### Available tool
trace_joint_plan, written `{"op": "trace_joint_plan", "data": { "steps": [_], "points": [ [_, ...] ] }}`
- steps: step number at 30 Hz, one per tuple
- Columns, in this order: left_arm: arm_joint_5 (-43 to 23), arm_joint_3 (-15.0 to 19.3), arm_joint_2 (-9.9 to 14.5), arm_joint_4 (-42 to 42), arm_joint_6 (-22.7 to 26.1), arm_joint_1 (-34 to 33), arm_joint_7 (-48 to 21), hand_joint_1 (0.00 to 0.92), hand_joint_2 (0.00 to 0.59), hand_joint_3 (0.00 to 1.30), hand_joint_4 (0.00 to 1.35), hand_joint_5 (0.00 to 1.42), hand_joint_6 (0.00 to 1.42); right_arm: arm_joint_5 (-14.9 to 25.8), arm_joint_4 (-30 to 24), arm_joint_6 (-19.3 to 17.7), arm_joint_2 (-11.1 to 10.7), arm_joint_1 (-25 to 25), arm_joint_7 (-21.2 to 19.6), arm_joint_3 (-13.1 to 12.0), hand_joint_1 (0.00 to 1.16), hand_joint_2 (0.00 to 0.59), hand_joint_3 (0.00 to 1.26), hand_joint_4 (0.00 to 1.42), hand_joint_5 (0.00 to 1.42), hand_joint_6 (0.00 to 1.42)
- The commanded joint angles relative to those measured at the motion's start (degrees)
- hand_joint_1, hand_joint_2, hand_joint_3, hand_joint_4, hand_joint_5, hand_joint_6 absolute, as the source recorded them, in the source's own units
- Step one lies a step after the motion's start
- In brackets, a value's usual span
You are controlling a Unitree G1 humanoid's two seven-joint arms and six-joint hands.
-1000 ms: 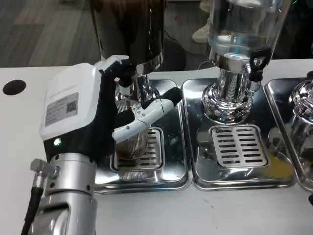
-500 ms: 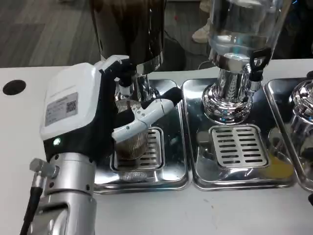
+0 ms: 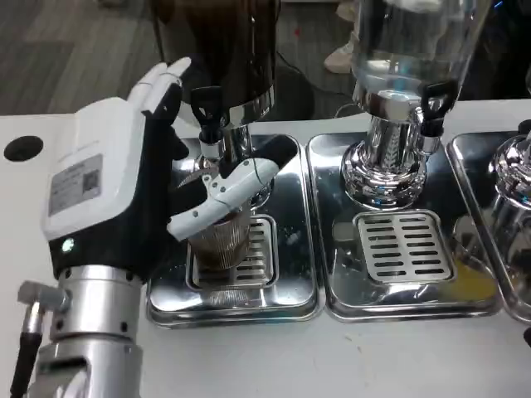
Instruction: Grasp the cup under the faucet to collect the drink, then remove the cup.
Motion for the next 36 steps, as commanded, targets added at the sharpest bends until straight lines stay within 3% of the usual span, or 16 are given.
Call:
{"op": "trace_joint_plan", "data": {
  "steps": [1,7,12,17,24,29,36],
  "points": [
    [4.3,-0.2,1.8,-2.4,-1.5,2.2,-1.5,0.011,0.040,0.22,0.11,0.32,0.66,2.4,-0.5,0.5,-0.4,0.0,1.2,0.4,0.52,0.284,0.28,0.20,0.17,0.00],
    [8.0,-0.1,3.1,-4.4,-2.6,6.1,-4.7,0.000,0.029,0.22,0.11,0.21,0.51,8.5,-1.9,3.5,-0.9,0.3,5.0,1.7,0.53,0.207,0.24,0.11,0.13,0.04],
    [9.7,-0.2,3.7,-6.5,-4.8,12.8,-4.2,0.000,0.028,0.22,0.11,0.20,0.48,16.1,-4.3,11.4,-1.8,-0.3,12.3,4.4,0.56,0.144,0.16,0.04,0.09,0.06],
    [10.3,-0.8,3.9,-9.0,-9.1,23.2,0.6,0.000,0.027,0.22,0.10,0.20,0.47,18.6,-4.7,16.9,-0.8,-2.3,16.2,5.9,0.59,0.121,0.15,0.06,0.11,0.09],
    [8.0,-0.2,3.7,-8.4,-14.9,39.6,11.4,0.000,0.036,0.22,0.10,0.20,0.47,15.6,-8.4,21.6,2.8,-5.8,17.2,10.9,0.59,0.101,0.14,0.08,0.13,0.10],
    [6.9,0.8,3.9,-6.7,-17.0,44.5,15.4,0.004,0.035,0.22,0.10,0.21,0.47,12.8,-14.8,24.6,5.1,-6.1,15.9,13.5,0.58,0.100,0.14,0.09,0.14,0.12],
    [4.1,3.5,4.3,-5.6,-19.4,48.2,20.0,0.002,0.037,0.21,0.10,0.20,0.44,8.1,-19.3,29.4,7.5,-9.2,13.7,16.1,0.55,0.123,0.16,0.10,0.15,0.12]
  ]
}}
